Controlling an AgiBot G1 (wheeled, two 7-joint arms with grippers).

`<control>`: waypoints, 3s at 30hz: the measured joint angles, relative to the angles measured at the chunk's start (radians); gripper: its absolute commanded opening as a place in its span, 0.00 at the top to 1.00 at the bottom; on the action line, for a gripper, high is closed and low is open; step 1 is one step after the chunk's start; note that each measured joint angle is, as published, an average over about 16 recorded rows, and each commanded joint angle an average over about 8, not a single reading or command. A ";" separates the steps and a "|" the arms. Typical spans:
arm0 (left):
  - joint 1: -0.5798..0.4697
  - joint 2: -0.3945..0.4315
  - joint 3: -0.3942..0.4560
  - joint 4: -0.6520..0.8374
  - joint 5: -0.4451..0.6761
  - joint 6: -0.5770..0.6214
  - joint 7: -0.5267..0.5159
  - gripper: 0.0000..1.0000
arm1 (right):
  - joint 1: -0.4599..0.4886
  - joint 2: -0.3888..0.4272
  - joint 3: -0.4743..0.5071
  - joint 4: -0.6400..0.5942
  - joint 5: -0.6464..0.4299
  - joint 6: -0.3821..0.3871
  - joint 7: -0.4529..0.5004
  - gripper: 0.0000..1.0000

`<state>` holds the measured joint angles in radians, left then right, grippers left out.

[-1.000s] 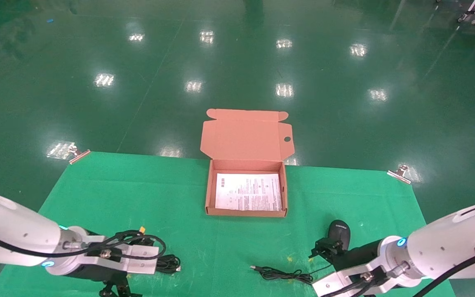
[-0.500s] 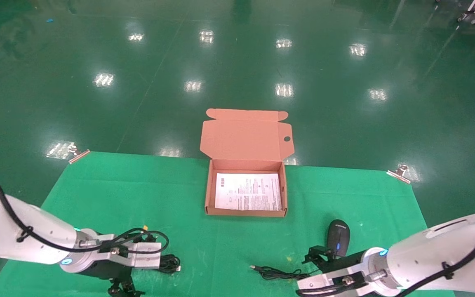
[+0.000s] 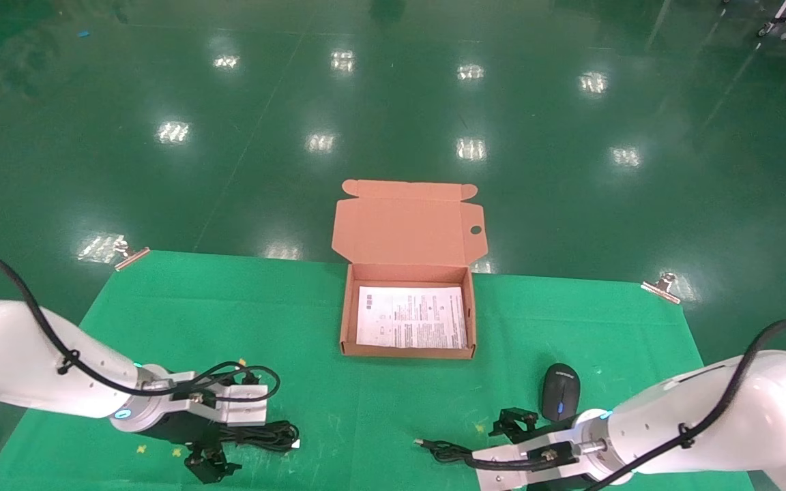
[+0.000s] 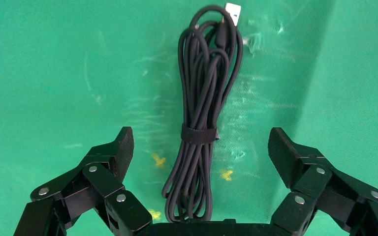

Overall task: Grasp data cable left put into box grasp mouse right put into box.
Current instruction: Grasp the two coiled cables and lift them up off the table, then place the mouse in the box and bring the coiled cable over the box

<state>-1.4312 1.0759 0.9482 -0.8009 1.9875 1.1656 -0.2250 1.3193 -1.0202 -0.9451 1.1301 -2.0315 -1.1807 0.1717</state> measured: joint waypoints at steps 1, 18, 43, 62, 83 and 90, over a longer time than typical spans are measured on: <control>-0.001 0.004 0.000 0.013 0.000 -0.004 0.006 0.00 | 0.000 -0.005 -0.001 -0.008 -0.004 0.006 0.002 0.00; -0.025 0.046 -0.006 0.157 -0.008 -0.046 0.068 0.95 | 0.008 -0.057 0.000 -0.127 -0.036 0.068 0.001 0.68; -0.026 0.047 -0.007 0.159 -0.010 -0.045 0.069 1.00 | 0.010 -0.058 0.001 -0.131 -0.035 0.070 0.000 1.00; -0.025 0.045 -0.007 0.156 -0.010 -0.044 0.068 1.00 | 0.009 -0.057 0.001 -0.129 -0.035 0.068 0.001 1.00; -0.059 -0.004 -0.018 0.069 -0.006 -0.031 0.065 1.00 | 0.065 0.061 0.059 0.023 -0.043 0.035 0.132 1.00; -0.109 -0.046 -0.030 -0.042 0.020 -0.030 0.031 1.00 | 0.130 0.147 0.120 0.141 -0.087 0.040 0.257 1.00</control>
<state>-1.5404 1.0298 0.9181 -0.8430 2.0075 1.1358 -0.1938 1.4494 -0.8727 -0.8247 1.2709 -2.1189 -1.1412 0.4286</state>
